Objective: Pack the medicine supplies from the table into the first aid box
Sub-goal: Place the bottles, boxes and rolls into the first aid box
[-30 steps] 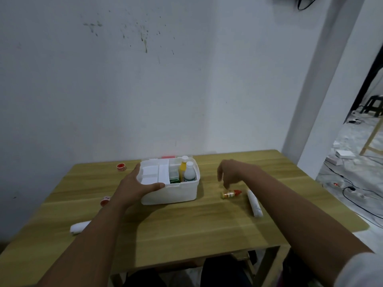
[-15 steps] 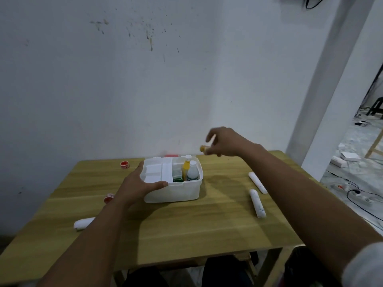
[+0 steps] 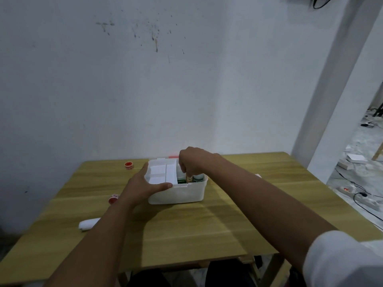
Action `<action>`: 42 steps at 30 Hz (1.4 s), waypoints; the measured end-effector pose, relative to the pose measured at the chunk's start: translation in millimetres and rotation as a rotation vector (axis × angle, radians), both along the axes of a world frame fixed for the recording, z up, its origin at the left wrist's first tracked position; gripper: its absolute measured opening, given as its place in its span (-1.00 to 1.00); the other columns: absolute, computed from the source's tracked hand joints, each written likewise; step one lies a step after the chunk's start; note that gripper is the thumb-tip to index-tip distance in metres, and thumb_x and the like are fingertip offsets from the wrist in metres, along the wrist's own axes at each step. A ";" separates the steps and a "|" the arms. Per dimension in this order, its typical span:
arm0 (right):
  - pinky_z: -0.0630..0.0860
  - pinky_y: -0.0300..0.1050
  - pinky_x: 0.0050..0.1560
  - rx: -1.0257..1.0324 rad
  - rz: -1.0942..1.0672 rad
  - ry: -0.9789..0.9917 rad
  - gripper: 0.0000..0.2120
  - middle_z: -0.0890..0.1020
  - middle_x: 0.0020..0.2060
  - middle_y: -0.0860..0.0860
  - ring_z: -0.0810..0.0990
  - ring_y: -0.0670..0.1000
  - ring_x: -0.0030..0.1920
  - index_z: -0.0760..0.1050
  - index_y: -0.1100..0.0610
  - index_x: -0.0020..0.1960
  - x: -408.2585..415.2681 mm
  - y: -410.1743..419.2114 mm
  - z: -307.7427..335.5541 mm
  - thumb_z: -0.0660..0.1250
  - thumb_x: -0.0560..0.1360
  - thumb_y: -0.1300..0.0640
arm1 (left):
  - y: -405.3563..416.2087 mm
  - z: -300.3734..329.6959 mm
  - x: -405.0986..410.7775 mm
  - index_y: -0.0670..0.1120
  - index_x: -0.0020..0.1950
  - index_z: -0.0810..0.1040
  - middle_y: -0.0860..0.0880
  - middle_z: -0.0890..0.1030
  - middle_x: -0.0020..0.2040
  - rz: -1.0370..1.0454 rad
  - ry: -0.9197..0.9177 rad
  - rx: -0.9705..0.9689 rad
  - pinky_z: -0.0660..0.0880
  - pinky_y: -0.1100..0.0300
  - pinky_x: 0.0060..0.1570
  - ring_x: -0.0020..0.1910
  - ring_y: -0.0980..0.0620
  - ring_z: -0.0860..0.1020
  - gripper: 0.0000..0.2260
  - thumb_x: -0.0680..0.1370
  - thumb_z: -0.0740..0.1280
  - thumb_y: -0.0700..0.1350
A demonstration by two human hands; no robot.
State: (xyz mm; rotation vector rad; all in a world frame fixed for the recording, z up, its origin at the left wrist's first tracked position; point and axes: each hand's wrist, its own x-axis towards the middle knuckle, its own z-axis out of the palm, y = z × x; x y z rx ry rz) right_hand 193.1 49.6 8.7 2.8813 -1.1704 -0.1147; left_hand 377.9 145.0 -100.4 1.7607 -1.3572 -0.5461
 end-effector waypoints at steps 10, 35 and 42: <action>0.32 0.19 0.27 -0.123 0.107 0.140 -0.90 0.62 -0.15 -0.04 0.57 0.06 -0.04 0.60 0.03 -0.12 1.1 -9.0 -26.3 0.41 0.48 0.23 | 0.2 -3.2 2.9 0.15 0.57 0.29 0.02 0.51 0.44 0.002 -0.015 0.014 0.52 0.19 -0.10 0.27 -0.03 0.48 0.01 0.21 0.59 0.39; 0.66 -0.01 -0.05 0.328 -0.704 -0.017 -0.23 0.68 -0.06 0.03 0.69 0.02 -0.13 0.54 0.19 0.17 -221.9 -69.0 -67.1 0.69 0.13 -0.17 | 5.6 5.6 -1.1 0.15 0.56 0.33 0.04 0.52 0.44 -0.022 0.012 0.004 0.55 0.08 0.00 0.32 -0.08 0.50 0.07 0.12 0.54 0.47; 0.46 -0.15 -0.34 0.161 -0.684 -0.092 -0.49 0.61 -0.36 -0.02 0.59 -0.02 -0.36 0.50 0.13 -0.23 -213.7 -75.6 -82.3 0.57 0.23 -0.28 | 5.2 4.1 1.2 0.14 0.57 0.33 0.05 0.53 0.43 -0.015 0.001 0.002 0.53 0.15 -0.04 0.31 -0.05 0.51 0.07 0.14 0.56 0.47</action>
